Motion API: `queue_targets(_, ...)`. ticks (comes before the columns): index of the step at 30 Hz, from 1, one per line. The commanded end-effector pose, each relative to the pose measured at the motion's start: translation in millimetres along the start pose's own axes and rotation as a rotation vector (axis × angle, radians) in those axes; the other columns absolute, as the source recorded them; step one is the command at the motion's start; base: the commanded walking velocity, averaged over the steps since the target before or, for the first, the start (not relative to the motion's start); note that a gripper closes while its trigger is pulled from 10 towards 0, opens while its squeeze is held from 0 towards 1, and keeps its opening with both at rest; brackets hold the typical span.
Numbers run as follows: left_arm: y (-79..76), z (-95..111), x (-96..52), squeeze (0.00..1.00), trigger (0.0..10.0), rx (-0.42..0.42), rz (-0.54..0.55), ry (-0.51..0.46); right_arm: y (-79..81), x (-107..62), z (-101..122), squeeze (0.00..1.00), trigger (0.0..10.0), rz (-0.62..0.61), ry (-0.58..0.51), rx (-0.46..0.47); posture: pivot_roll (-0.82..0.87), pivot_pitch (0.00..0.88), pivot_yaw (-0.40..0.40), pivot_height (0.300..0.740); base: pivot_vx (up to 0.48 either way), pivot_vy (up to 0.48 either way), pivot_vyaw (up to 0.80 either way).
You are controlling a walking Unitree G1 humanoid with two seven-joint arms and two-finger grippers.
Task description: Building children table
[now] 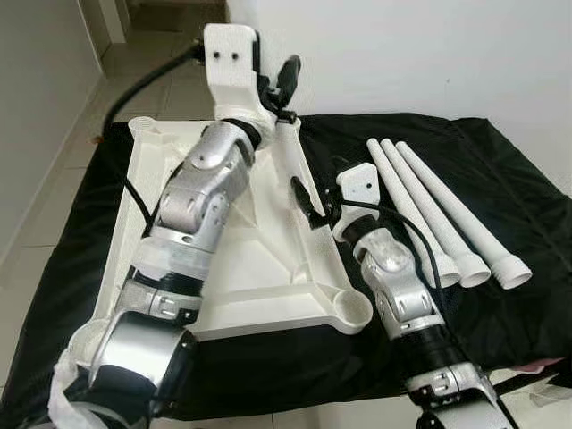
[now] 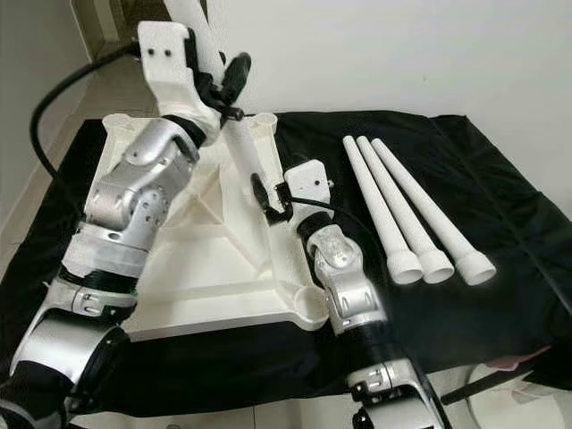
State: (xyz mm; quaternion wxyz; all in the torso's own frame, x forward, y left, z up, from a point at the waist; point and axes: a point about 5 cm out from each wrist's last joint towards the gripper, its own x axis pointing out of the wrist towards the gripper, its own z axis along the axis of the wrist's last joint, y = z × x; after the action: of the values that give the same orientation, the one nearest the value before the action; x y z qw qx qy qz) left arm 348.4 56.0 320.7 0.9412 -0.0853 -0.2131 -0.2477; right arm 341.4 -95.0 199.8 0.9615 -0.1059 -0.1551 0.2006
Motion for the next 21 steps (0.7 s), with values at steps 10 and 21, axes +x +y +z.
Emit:
queue_targets(10,-24.9,7,0.7,0.00,10.0,0.022,-0.062,-0.054,6.2,12.4,-10,0.00,10.0,0.069,0.119,-0.059,-0.01,0.024,-0.018,0.740,0.000,0.000,0.00)
queue_targets(21,-34.3,6,2.1,0.00,10.0,0.007,-0.088,-0.052,7.0,21.5,-9,0.00,10.0,0.109,0.106,-0.122,-0.02,0.026,-0.020,0.740,0.000,0.000,0.00)
